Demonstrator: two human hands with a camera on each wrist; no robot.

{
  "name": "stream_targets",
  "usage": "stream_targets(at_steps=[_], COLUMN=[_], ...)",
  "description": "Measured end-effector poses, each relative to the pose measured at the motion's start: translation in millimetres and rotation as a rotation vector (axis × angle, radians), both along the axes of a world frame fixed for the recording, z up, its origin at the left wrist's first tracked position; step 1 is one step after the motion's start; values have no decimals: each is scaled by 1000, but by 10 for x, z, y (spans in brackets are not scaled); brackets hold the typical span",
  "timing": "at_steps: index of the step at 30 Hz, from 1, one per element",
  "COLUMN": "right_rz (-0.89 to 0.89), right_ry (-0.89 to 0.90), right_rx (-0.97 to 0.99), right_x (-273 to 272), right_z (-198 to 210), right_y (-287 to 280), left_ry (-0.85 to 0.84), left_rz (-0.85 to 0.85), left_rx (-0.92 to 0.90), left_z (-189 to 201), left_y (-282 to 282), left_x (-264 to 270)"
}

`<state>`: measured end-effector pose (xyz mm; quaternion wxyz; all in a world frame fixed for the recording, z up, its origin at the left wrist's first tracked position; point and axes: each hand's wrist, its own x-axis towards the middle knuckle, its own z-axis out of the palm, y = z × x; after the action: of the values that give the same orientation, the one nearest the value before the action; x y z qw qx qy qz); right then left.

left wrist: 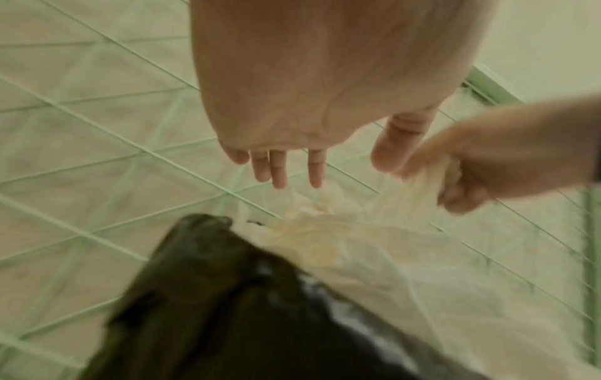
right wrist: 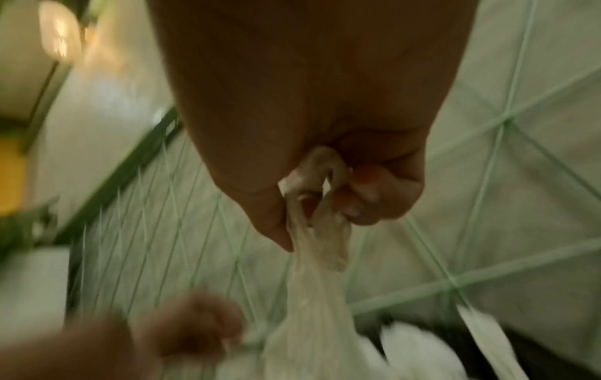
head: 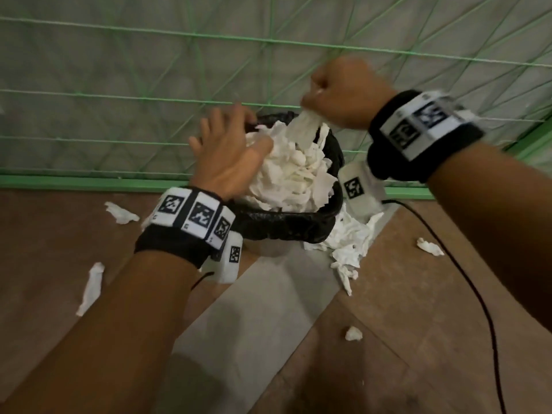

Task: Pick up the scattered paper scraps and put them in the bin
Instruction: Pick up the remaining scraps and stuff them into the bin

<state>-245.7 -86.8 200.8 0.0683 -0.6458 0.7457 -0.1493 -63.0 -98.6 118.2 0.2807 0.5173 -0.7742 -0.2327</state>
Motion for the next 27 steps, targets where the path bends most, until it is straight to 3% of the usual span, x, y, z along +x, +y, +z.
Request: stream_targets(at_steps=[3,5,8,11,13,15,17,18,20,22,25,27], right_rz=[102,157,193,138,-34,-261,-394,-398,-311,-175,-187,-242], right_ry=[106,72,-80,-277,-429,-539,-488,-442,-254,-86,52,146], right_rx=[51,88,160,-71,-283,-375,-193,9,478,753,684,600], right_x=[131,154,142,-8,-292,-624,-870,-923,-870,-682,-448,-311], right_z=[-412,-632,-744,-652,-698,-935,-1354,-1611,-2211,-2718,-3056,-3048], right_y=[-30,-25,43,133,170,237,377,509,858,1193,1548,1682], left_ry=[231,267,37,-316,-403,-520,-668,-696,-681,-749,-897,-861], left_rz=[178,289,400,298,175,94,8,0,49,66,24,36], left_rx=[19,74,209,372,440,547,596,563,473,379,317,312], left_z=[-135,-380,-906,-1525,-1927,-2246,-2432,-2473,-2481,-2468,-2456,-2437], left_y=[-9,-26,-57,76,250,397,490,506,546,581,632,669], left_x=[327,560,913,1222,1338,1395,1409,1403,1347,1289,1238,1239])
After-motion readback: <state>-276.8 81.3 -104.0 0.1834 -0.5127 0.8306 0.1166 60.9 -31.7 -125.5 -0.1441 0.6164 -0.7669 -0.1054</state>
